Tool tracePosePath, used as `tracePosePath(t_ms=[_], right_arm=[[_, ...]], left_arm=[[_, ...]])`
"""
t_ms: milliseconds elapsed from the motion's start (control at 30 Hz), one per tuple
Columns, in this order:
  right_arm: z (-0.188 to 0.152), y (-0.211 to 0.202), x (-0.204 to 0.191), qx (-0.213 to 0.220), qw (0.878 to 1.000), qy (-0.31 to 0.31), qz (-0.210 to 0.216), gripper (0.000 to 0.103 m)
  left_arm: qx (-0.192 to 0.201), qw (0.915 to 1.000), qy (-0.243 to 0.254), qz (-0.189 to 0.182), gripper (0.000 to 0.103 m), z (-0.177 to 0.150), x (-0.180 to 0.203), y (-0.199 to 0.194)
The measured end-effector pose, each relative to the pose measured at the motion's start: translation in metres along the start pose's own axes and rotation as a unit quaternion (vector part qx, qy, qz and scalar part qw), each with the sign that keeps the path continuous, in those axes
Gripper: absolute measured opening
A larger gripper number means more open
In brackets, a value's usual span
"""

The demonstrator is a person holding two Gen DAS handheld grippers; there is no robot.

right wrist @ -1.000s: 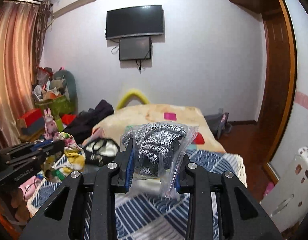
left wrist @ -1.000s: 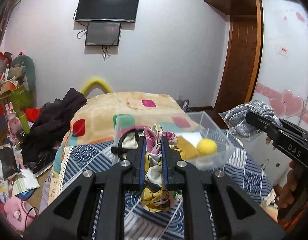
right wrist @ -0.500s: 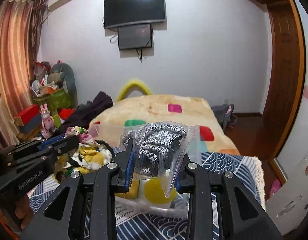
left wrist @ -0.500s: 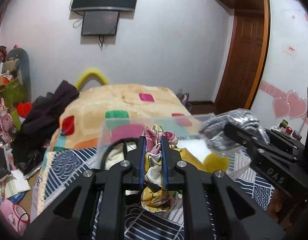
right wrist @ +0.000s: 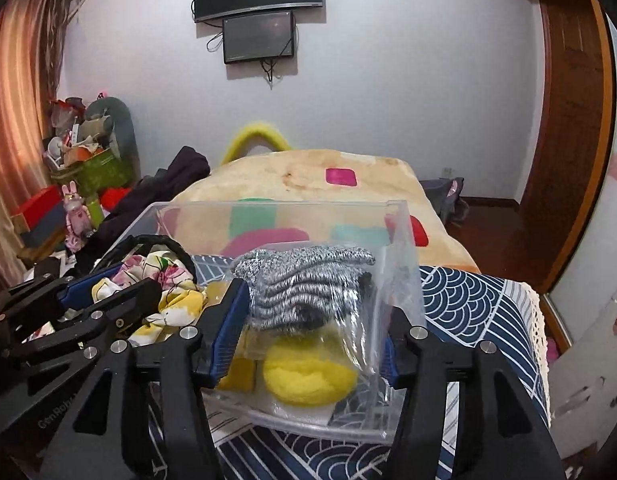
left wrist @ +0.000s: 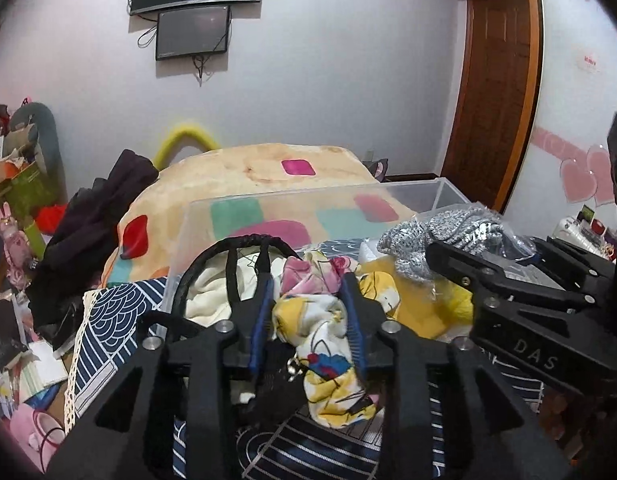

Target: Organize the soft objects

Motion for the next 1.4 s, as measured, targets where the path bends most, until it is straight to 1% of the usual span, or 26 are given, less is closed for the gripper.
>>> tracePosePath(t_ms=[100, 133, 167, 200, 233, 267, 333, 467, 600, 700, 767, 833, 900, 1033, 1200, 1400], right_arm=[[0.005, -0.008, 0.003, 0.007, 1.000, -0.001, -0.003, 0.064], [0.006, -0.012, 0.004, 0.009, 1.000, -0.002, -0.002, 0.070], [0.009, -0.017, 0.005, 0.016, 1.000, 0.000, -0.002, 0.074], [0.011, -0.022, 0.006, 0.024, 1.000, 0.001, -0.003, 0.075], [0.014, -0.027, 0.007, 0.030, 1.000, 0.001, -0.003, 0.078], [0.017, -0.033, 0.008, 0.037, 0.999, 0.001, -0.003, 0.079], [0.023, -0.044, 0.008, 0.048, 0.999, -0.001, -0.002, 0.080], [0.038, -0.066, 0.005, 0.078, 0.997, -0.003, 0.002, 0.083], [0.049, -0.086, 0.000, 0.106, 0.994, -0.001, 0.010, 0.086], [0.055, -0.100, -0.005, 0.126, 0.992, -0.001, 0.015, 0.088], [0.058, -0.109, -0.008, 0.140, 0.990, 0.000, 0.018, 0.095], [0.061, -0.116, -0.009, 0.156, 0.988, 0.003, 0.016, 0.103], [0.062, -0.125, -0.012, 0.170, 0.985, 0.000, 0.014, 0.103], [0.065, -0.131, -0.016, 0.181, 0.983, -0.006, 0.012, 0.103], [0.061, -0.135, -0.019, 0.185, 0.983, -0.004, 0.013, 0.103], [0.056, -0.137, -0.017, 0.184, 0.983, 0.000, 0.012, 0.103]], left_arm=[[0.001, 0.9998, -0.016, -0.009, 0.038, 0.004, -0.004, -0.010], [0.003, 0.9998, -0.018, -0.011, 0.039, 0.005, -0.004, -0.013], [0.006, 0.9997, -0.019, -0.013, 0.041, 0.007, -0.004, -0.018], [0.010, 0.9997, -0.020, -0.013, 0.044, 0.010, -0.005, -0.022], [0.016, 0.9995, -0.022, -0.013, 0.049, 0.012, -0.005, -0.028], [0.025, 0.9993, -0.025, -0.015, 0.052, 0.015, -0.005, -0.035], [0.037, 0.9988, -0.025, -0.018, 0.053, 0.022, -0.004, -0.047], [0.060, 0.9976, -0.025, -0.024, 0.063, 0.034, -0.001, -0.071], [0.088, 0.9954, -0.023, -0.031, 0.069, 0.046, 0.003, -0.100], [0.107, 0.9938, -0.016, -0.027, 0.077, 0.052, 0.005, -0.119], [0.124, 0.9919, -0.011, -0.024, 0.088, 0.056, 0.007, -0.134], [0.135, 0.9906, -0.009, -0.021, 0.093, 0.060, 0.007, -0.142], [0.143, 0.9894, -0.007, -0.019, 0.095, 0.062, 0.009, -0.152], [0.153, 0.9881, -0.003, -0.019, 0.099, 0.064, 0.010, -0.163], [0.158, 0.9873, -0.002, -0.018, 0.099, 0.063, 0.012, -0.171], [0.158, 0.9874, -0.011, -0.011, 0.100, 0.061, 0.011, -0.170]])
Point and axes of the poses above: each gripper's, at about its wrist camera, not at the fingertips, and y roughly the way its jaws point, x to its right, z to its top, the point moved 8 cm from there along y, roughly the way its jaws point, and after that the axes turned 14 degrees about x, right-handed, at the moved point
